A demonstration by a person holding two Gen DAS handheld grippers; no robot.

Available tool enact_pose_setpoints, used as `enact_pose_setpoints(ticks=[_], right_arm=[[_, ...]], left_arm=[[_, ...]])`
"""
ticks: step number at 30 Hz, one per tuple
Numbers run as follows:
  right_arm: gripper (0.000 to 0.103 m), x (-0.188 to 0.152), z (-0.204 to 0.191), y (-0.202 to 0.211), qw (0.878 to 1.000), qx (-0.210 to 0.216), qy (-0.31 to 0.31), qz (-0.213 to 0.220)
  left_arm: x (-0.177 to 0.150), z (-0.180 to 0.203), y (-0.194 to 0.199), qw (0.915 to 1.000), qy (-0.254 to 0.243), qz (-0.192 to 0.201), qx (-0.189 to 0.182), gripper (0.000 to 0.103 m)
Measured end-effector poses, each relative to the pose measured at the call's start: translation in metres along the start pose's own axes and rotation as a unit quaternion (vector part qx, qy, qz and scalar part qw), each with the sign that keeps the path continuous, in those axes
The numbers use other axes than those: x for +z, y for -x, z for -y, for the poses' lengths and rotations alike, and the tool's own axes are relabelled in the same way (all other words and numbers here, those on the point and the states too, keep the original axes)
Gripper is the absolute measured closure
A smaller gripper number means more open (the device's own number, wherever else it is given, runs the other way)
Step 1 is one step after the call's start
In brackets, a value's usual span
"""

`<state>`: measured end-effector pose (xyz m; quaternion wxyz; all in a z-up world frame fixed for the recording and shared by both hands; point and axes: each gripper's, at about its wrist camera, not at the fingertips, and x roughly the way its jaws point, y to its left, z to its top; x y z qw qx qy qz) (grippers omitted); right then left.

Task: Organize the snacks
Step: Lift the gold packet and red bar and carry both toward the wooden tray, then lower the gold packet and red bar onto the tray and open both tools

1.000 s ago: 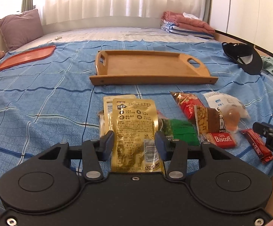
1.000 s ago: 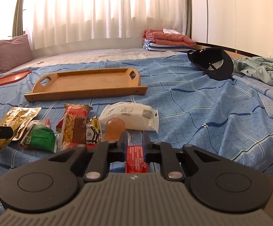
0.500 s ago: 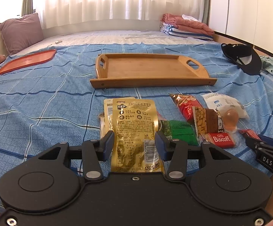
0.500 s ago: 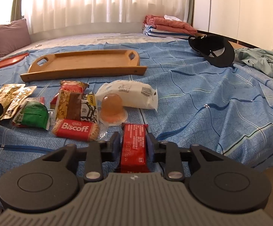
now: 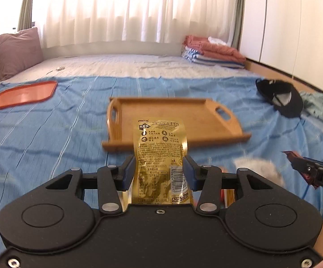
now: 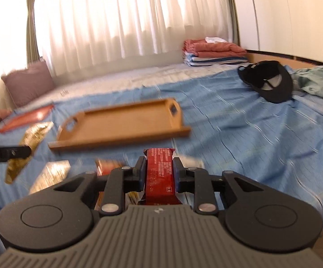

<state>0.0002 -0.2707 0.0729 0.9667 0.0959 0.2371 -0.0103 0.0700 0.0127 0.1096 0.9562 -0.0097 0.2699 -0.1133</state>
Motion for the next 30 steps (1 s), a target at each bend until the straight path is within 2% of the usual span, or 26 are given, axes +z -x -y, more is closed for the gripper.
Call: enact_pose_setpoints(ticks=[3,6,11,16,20,25,30], right_arm=[[0.074,0.036,0.009,-0.023,0.999,0.033,-0.025,-0.003],[0.074,0.072,0.012,-0.058,0.998,0.067,-0.017,-0.008],[0.074,0.115,0.006,-0.131,0.997,0.045,0.012,-0.06],[0.074,0.119,0.004,-0.203,0.993,0.036,0.0,-0.109],[0.074,0.112,0.005,-0.246,0.99,0.026,-0.021,-0.136],[0.074,0.103,-0.003,-0.275,0.988,0.018,-0.006,-0.153],[0.073,0.094,-0.006,-0.294,0.986,0.009,0.004,-0.166]], left_arm=[[0.033,-0.007,-0.022,0.9998,0.011,-0.012,-0.012,0.059],[0.066,-0.015,-0.049,0.9996,0.016,-0.021,-0.011,0.059],[0.104,-0.024,-0.107,0.9988,0.031,-0.037,-0.006,0.059],[0.116,-0.025,-0.164,0.9986,0.028,-0.045,-0.004,0.059],[0.108,-0.028,-0.209,0.9962,0.047,-0.073,0.013,0.059],[0.09,-0.034,-0.25,0.9931,0.054,-0.097,0.037,0.059],[0.08,-0.037,-0.273,0.9916,0.054,-0.105,0.053,0.059]])
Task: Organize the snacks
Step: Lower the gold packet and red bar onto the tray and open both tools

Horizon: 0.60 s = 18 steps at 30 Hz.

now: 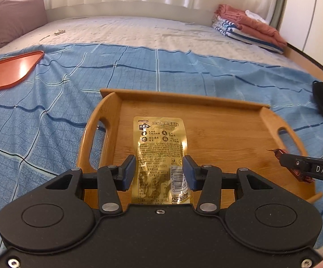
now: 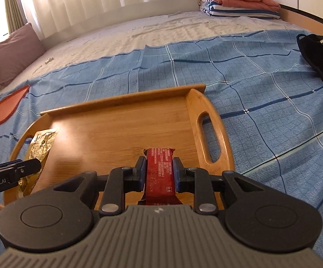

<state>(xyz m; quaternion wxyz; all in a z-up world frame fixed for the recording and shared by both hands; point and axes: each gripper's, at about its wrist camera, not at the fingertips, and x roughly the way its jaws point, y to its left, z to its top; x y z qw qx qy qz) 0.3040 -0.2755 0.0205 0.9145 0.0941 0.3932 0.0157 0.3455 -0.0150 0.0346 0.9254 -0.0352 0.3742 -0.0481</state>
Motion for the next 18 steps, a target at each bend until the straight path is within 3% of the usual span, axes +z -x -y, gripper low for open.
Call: enact_pose_setpoints(ticks=[18], right_arm=[[0.074,-0.008,-0.006,-0.023,1.0,-0.006,0.025,-0.003]], left_arm=[[-0.01,0.005,-0.023,0.9999,-0.009,-0.006,0.01,0.057]])
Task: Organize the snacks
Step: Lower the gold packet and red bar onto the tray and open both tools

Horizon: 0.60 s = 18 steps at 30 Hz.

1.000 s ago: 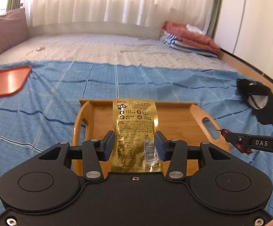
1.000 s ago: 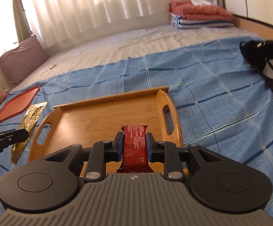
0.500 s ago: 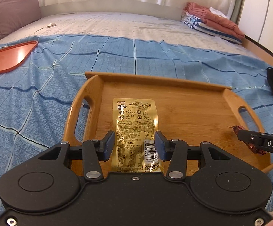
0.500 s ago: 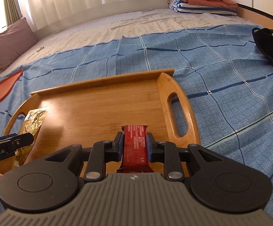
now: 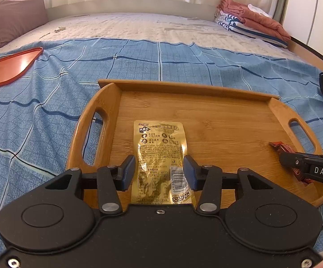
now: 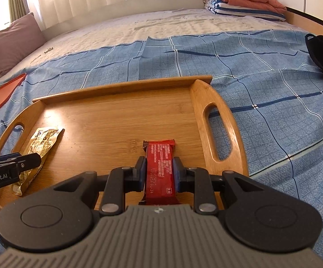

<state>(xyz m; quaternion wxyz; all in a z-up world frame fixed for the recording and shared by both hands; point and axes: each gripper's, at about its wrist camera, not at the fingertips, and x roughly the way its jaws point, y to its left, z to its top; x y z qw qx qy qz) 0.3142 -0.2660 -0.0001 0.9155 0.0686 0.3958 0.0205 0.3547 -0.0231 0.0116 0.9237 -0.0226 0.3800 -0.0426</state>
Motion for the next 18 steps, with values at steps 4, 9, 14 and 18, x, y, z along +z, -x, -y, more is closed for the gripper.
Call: enact_pose_setpoints(ticks=[4,9,14,18], right_arm=[[0.052,0.0,0.0,0.001,1.0,0.004,-0.003,0.003],[0.033,0.001,0.0,0.015,1.0,0.022,-0.006,0.014],[0.024,0.003,-0.005,0.044,0.999,0.025,0.01,0.034],[0.018,-0.002,-0.009,0.075,0.998,0.032,0.027,0.053]], left_arm=[[0.0,-0.001,0.005,0.9999,0.002,0.007,-0.013,0.043],[0.004,-0.002,0.028,0.9995,0.0,0.025,-0.019,0.026],[0.003,-0.002,0.064,0.9986,-0.017,0.046,-0.021,0.018],[-0.006,-0.001,0.097,0.9979,-0.038,0.05,-0.017,0.015]])
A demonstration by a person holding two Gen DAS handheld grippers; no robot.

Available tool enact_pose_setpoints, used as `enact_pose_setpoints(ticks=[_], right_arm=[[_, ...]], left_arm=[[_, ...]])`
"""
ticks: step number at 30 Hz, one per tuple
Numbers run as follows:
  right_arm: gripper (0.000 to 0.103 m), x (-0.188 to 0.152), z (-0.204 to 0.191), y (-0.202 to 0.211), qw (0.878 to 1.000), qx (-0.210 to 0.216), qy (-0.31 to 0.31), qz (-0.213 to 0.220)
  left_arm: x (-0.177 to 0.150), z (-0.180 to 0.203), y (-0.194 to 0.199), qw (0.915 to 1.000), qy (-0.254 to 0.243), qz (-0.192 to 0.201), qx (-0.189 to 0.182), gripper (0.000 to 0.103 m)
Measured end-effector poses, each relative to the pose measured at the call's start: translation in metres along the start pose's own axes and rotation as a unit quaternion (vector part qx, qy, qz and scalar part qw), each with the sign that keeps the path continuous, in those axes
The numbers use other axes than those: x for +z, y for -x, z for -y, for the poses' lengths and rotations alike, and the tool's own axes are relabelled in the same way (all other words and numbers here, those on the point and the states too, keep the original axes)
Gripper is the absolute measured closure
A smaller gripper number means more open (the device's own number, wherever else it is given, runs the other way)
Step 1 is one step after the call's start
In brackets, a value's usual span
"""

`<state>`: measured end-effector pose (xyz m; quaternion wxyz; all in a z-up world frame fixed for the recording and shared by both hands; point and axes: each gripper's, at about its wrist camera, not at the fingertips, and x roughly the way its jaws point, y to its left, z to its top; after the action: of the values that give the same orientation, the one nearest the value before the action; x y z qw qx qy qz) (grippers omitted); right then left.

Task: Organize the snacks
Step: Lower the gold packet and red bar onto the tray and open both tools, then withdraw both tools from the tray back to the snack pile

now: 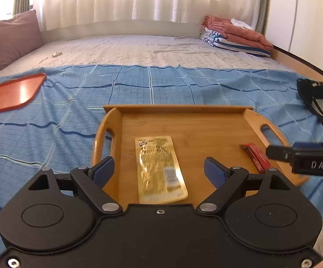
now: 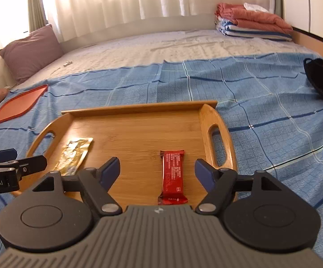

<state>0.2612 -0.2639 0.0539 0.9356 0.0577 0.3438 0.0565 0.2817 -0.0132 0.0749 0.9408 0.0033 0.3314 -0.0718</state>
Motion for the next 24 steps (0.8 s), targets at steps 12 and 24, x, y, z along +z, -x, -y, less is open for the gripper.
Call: enact_pose_setpoints(ticks=[12,24], right_arm=[[0.003,-0.031,-0.004,0.093,0.998,0.018,0.034,0.04],[0.0,-0.083,-0.013,0.173,0.993,0.013,0.071,0.096]], left_arm=[[-0.038,0.013,0.104,0.9988,-0.039,0.024,-0.019,0.012],[-0.079,0.016,0.187,0.9967,-0.023,0.074,-0.025,0.009]])
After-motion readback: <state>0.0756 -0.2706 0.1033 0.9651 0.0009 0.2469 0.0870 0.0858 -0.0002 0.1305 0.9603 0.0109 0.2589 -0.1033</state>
